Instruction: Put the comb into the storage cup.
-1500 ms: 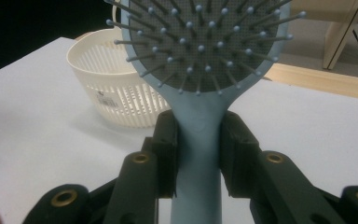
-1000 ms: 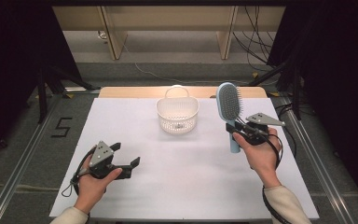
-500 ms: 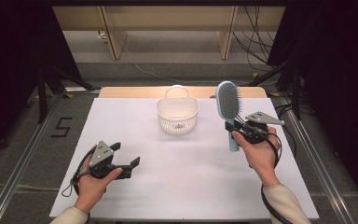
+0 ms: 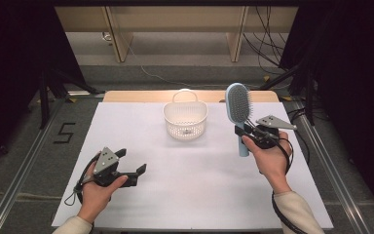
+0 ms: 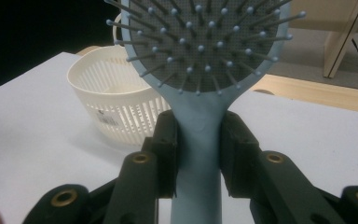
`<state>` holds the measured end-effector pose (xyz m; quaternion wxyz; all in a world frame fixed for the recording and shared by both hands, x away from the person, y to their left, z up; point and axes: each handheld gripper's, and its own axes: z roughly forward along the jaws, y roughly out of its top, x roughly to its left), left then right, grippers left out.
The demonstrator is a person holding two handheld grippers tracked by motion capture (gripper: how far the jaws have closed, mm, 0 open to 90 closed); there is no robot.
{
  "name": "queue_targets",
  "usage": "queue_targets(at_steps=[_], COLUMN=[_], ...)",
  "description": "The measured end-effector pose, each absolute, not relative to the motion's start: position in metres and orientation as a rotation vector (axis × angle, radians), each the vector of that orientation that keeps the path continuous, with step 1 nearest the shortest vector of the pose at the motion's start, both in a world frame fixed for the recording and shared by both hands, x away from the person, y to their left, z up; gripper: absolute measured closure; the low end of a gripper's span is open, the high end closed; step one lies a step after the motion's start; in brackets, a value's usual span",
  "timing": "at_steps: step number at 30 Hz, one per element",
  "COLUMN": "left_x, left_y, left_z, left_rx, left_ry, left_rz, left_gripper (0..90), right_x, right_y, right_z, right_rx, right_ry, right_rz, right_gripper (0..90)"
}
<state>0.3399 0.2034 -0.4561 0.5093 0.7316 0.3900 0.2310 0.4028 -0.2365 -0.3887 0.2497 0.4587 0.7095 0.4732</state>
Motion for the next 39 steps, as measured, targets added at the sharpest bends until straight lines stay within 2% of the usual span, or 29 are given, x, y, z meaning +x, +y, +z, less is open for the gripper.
queue_targets(at_steps=[39], left_x=[0.3399], left_y=[0.2030], left_z=[-0.4559], left_rx=[1.759], left_ry=[0.938], left_rz=[0.556], left_gripper=[8.1], right_x=[0.4099], right_y=[-0.2333], right_z=[-0.3860], right_rx=[1.243], right_ry=[1.921], right_rz=[1.298], right_gripper=[70.5])
